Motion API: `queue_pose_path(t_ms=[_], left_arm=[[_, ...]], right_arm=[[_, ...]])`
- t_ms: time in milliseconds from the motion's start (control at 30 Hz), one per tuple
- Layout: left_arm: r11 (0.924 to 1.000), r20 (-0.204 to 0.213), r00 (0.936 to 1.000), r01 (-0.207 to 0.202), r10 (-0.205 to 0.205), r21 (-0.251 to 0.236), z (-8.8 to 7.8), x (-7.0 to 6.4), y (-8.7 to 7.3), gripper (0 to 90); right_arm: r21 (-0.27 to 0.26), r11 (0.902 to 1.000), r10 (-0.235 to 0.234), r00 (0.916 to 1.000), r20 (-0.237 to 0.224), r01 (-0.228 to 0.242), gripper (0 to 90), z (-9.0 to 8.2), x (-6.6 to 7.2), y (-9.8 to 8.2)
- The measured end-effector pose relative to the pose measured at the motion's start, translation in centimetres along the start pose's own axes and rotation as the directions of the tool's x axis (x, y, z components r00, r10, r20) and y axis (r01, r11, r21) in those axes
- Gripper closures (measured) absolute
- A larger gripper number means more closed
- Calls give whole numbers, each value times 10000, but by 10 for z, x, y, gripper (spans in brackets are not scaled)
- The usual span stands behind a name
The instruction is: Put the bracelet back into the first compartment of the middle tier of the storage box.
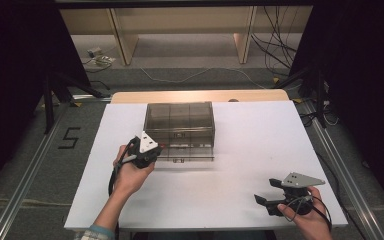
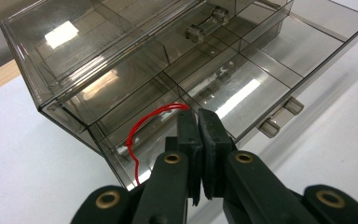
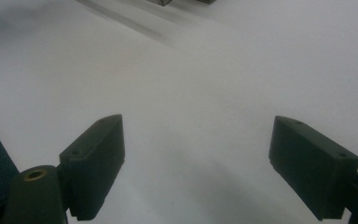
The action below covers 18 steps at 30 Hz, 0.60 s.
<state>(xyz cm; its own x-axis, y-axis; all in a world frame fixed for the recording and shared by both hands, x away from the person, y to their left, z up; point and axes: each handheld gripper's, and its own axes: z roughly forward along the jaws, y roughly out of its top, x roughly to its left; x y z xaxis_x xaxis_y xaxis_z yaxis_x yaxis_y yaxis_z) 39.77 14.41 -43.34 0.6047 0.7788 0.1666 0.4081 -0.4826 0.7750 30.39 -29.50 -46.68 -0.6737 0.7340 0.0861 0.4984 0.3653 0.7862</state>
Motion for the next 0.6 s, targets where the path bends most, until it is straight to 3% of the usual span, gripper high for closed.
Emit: queue_pose_path(t_ms=[600], left_arm=[[9999, 79, 10000, 52, -53, 96, 6, 2, 1, 882]], right_arm=[[67, 10000, 11, 10000, -12, -11, 190, 0, 0, 0]])
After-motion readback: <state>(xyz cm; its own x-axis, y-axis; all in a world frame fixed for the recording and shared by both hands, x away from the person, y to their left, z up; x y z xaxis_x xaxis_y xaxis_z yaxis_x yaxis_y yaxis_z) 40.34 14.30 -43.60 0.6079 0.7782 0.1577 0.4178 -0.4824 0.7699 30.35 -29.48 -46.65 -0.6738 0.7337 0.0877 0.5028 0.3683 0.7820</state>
